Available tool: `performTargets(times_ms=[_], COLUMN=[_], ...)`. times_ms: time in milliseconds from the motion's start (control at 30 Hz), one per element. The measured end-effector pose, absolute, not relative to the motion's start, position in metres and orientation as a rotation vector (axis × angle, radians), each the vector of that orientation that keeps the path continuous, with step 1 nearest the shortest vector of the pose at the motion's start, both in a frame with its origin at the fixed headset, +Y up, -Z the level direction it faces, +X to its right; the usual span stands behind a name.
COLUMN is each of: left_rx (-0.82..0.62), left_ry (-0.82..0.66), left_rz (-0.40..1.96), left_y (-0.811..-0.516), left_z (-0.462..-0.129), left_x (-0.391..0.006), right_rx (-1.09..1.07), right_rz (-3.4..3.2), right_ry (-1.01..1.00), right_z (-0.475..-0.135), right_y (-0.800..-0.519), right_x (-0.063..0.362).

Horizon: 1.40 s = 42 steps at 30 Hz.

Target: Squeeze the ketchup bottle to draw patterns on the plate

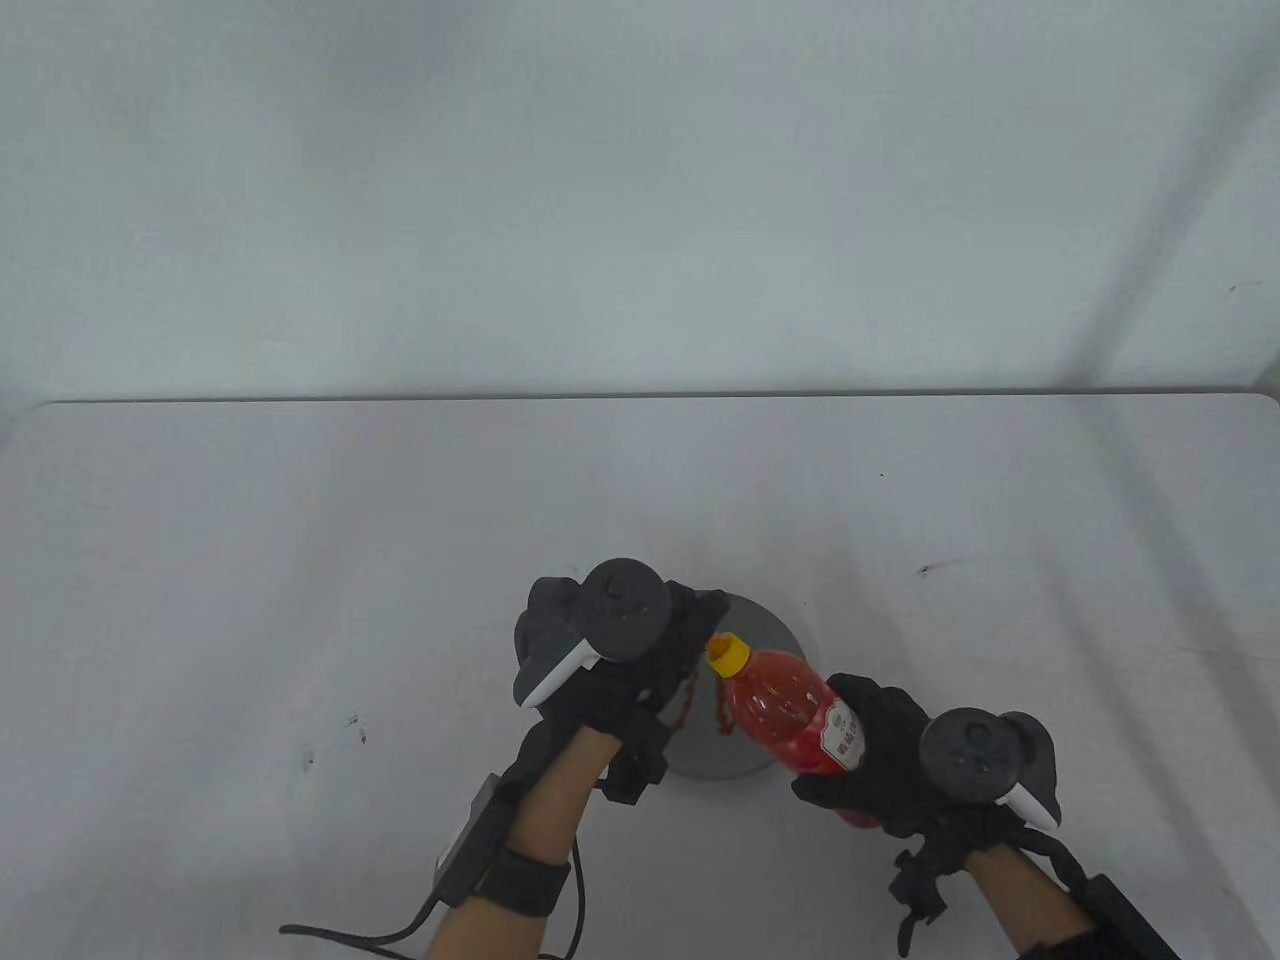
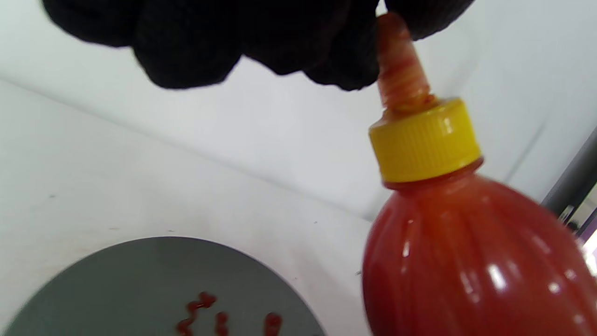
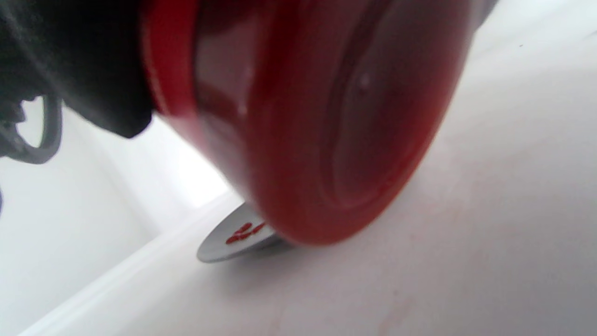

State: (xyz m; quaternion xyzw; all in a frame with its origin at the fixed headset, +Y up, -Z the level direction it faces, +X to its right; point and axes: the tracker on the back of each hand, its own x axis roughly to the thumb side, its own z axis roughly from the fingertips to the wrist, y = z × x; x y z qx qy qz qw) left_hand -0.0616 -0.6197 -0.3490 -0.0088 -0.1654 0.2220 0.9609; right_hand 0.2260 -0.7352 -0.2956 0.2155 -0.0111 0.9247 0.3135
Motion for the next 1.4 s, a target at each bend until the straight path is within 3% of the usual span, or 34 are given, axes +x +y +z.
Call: performTargets(times_ms=[500,667,833,1033,1167,1400], left_rx=[-0.185,-0.103,-0.124,-0.121,-0.052,0.018], left_ry=[-0.569,-0.446,-0.345,-0.454,-0.556,-0.586], left_rz=[0.725,0.76,0.665,0.66,0.69,0.7], left_y=[-0.626,-0.624,-0.629,-0.63,-0.626,-0.626], left_z=[-0.357,-0.355,-0.353,-0.356,-0.353,-0.35], left_x=[-0.066,-0.065,-0.06,-0.058,-0.054,-0.057], right_rx=[0.56,0.55,0.589,0.609,0.618,0.628], right_rz=[2.394,2.447,2.513,2.498,2.335,2.347], right_ry=[-0.03,-0.102,-0.126,-0.095,0.039,0.032], right_z=[-0.296,-0.295,-0.291,-0.292,-0.297,-0.298], right_y=[-0.733,-0.724,-0.72,-0.721,-0.724,-0.721], right_x=[0.227,0.229,0.225,0.225,0.23,0.232])
